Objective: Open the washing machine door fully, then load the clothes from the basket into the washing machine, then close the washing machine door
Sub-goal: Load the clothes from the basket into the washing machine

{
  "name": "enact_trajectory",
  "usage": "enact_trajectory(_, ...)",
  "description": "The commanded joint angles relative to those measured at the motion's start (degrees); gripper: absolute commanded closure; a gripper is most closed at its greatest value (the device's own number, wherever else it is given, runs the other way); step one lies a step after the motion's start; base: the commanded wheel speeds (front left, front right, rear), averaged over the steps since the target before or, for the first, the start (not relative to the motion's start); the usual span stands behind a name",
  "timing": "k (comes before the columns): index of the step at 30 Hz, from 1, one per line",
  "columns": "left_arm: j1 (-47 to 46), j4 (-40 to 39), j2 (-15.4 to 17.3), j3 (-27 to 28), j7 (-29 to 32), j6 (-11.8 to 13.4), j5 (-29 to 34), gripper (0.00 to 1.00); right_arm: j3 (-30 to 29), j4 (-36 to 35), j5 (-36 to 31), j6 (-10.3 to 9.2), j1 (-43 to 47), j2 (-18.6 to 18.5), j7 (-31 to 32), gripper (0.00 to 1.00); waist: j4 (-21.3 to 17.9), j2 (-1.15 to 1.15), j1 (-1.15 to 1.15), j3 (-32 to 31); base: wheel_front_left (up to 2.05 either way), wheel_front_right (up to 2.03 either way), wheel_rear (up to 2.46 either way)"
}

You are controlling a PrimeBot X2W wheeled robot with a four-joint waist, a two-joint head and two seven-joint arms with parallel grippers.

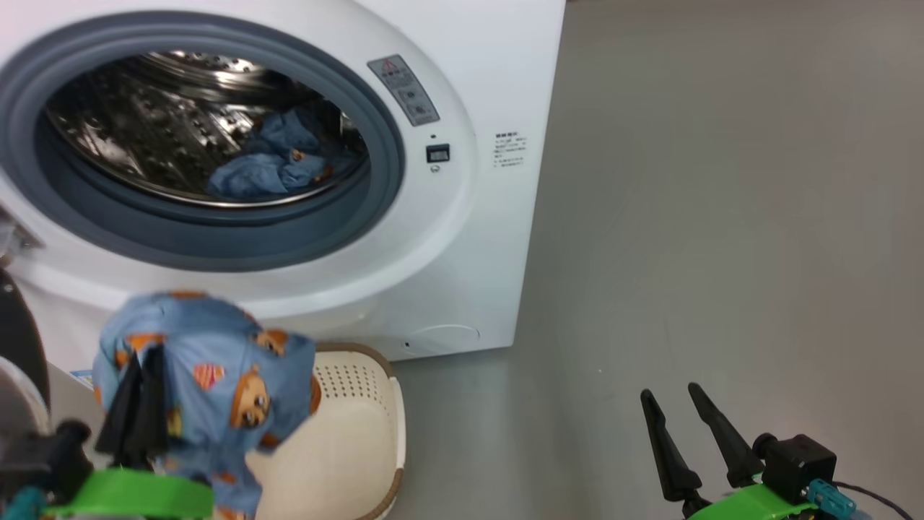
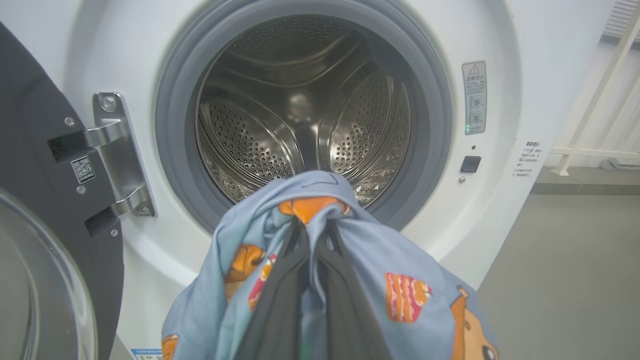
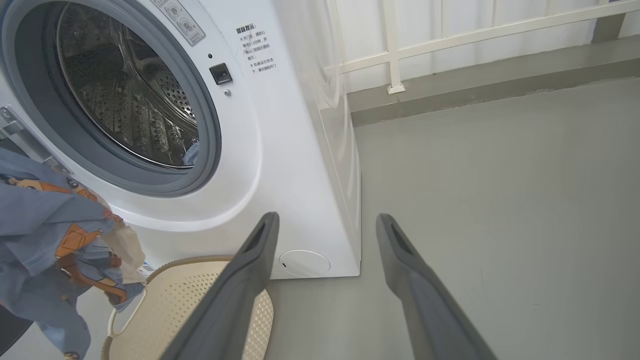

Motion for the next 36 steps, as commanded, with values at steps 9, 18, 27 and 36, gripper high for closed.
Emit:
enact_trajectory(9, -15.54, 2.14, 7.6, 0.0, -0.38, -0.09, -2.23, 1.0, 2.99, -2.65, 0.08, 0.17, -4.34, -0.12, -0.43, 0.0, -3.94, 0.0, 0.0, 6.33, 0.0, 0.0, 0.0)
enact_trajectory(18, -25.75, 6.78, 12.05, -0.12, -0.38, -0.09, -4.93, 1.0, 3.55, -3.92, 0.74, 0.17, -5.65, -0.12, -0.43, 0.0, -6.09, 0.0, 0.0, 10.77, 0.0, 0.0, 0.0)
enact_trajectory(27, -35.43, 12.57, 17.43, -2.35, -0.38, -0.09, -7.95, 1.0, 4.44, -5.83, 1.58, 0.17, -7.28, -0.12, -0.43, 0.0, -7.69, 0.0, 0.0, 17.27, 0.0, 0.0, 0.0)
enact_trajectory(36, -44.88, 17.34, 22.37, -8.11, -0.38, -0.09, -11.39, 1.0, 5.89, -7.52, 2.59, 0.17, -9.03, -0.12, -0.43, 0.0, -8.96, 0.0, 0.0, 24.91, 0.0, 0.0, 0.0)
